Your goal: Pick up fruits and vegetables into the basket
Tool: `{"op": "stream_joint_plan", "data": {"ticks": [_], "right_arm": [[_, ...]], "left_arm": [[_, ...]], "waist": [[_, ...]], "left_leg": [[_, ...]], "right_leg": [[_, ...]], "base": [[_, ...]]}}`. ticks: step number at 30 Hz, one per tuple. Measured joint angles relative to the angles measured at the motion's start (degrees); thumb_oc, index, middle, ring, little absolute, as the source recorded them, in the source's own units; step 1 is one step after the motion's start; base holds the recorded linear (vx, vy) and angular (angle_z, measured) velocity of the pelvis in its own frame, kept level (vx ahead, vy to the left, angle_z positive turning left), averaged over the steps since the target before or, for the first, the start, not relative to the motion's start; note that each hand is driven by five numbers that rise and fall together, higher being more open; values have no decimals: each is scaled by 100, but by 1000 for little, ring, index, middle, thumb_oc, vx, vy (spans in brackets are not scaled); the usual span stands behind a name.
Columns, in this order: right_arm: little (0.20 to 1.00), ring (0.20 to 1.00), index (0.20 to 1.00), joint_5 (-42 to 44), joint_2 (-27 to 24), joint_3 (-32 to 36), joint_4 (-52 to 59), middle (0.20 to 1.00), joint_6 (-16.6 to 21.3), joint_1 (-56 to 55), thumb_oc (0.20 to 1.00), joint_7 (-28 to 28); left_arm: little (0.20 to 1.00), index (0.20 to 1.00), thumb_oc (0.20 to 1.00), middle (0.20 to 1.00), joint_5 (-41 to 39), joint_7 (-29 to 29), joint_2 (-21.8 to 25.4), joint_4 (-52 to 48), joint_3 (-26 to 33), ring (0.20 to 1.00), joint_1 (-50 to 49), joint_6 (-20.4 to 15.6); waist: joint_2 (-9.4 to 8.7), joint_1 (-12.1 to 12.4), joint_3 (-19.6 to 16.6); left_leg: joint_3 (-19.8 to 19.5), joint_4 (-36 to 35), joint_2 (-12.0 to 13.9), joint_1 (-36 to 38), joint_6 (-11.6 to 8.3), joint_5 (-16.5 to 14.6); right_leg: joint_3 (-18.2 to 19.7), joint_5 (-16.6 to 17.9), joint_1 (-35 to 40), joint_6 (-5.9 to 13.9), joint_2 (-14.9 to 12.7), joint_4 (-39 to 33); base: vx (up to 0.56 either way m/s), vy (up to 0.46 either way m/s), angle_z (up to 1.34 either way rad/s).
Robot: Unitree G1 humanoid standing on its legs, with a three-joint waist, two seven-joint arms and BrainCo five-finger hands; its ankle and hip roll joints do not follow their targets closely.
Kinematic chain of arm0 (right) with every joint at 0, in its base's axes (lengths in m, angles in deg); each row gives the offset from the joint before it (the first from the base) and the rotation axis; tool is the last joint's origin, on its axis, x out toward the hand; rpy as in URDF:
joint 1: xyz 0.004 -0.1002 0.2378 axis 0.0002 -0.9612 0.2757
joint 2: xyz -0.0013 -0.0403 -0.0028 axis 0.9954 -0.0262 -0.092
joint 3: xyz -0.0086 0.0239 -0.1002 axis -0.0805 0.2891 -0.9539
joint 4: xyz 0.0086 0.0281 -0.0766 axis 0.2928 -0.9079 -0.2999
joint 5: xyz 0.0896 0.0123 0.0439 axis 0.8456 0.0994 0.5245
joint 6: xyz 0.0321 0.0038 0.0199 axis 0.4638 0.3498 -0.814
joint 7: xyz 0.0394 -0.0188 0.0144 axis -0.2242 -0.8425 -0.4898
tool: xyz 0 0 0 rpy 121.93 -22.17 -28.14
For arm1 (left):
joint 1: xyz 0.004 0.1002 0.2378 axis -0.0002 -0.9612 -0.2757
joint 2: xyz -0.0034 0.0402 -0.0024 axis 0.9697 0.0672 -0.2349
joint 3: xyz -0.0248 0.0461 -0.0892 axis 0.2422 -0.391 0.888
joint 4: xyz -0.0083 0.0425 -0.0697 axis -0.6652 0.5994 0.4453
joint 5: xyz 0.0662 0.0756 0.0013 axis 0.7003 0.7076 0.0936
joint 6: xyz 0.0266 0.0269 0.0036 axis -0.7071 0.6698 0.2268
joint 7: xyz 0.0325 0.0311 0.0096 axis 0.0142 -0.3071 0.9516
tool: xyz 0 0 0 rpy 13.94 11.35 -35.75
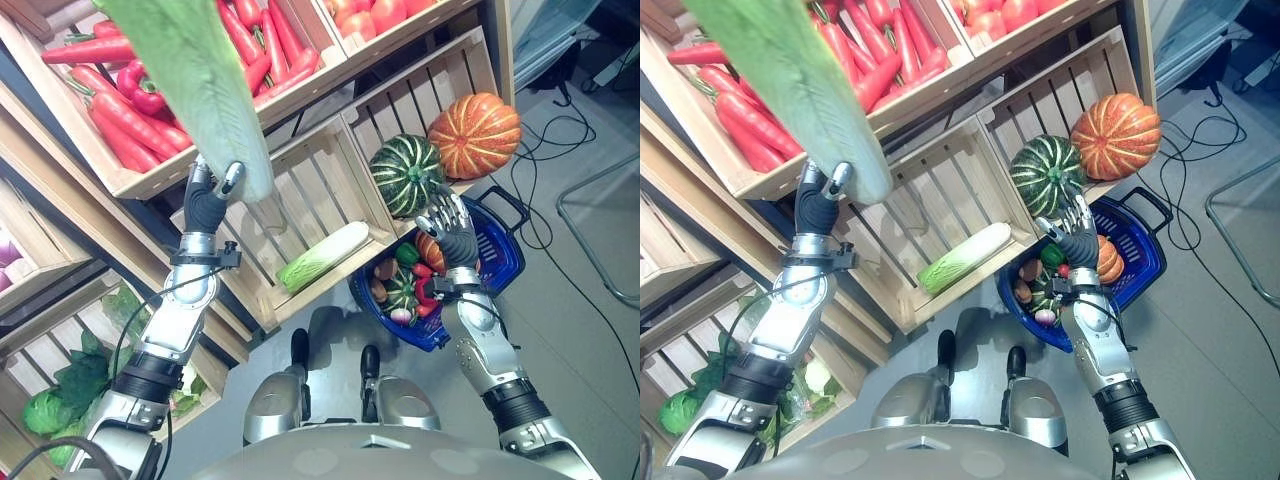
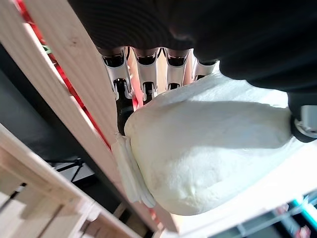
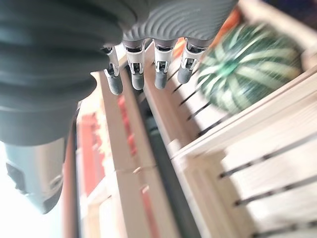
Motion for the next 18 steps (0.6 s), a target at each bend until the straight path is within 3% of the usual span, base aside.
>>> {"op": "stream_joint_plan", "data": {"ticks": [8,18], "right_arm": [[1000,1000,1000,1038,-273,-14,369,1000,-135,576,1000,1105],[1000,1000,1000,1327,-539,-368,401,1000,-625,850,1000,2265]], "left_arm": [[200,200,200,200,763,-580,563,2,-388,200,29,420],[200,200,200,200,565,-1803,778,-5,-838,200,147,439]], "waist": [[-125,22,-336],[-143,37,-610]], "left_leg": [[3,-3,0,103,10,-9],[9,-4,-3,153,13,-9]], "right_leg": [[33,98,184,-8,21,-184],[35,99,235,-8,18,-184]], "base": [[15,-4,0],[0,0,0]]}}
